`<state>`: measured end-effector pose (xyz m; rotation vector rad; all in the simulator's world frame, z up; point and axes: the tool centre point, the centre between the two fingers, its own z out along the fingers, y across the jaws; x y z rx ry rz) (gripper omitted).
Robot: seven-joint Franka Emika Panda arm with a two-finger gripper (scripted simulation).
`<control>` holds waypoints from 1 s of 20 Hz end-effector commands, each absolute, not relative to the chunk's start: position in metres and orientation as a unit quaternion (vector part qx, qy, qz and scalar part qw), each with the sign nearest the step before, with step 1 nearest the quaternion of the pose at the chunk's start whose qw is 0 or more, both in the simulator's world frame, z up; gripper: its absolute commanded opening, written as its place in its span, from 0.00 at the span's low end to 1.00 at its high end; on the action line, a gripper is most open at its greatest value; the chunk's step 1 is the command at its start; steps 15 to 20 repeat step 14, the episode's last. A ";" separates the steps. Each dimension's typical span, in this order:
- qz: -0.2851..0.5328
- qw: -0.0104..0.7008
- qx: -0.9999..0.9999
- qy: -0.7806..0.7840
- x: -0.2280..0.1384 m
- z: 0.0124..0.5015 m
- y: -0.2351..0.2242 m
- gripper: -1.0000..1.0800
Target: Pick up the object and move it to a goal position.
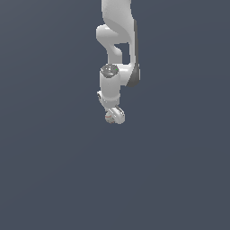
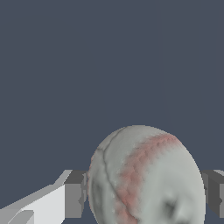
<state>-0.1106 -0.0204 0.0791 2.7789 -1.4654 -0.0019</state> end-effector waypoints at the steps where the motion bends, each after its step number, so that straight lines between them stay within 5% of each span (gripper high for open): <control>1: 0.000 -0.001 0.885 -0.466 -0.117 0.091 -0.003 0.00; 20: 0.000 0.000 0.885 -0.466 -0.131 0.118 0.038 0.00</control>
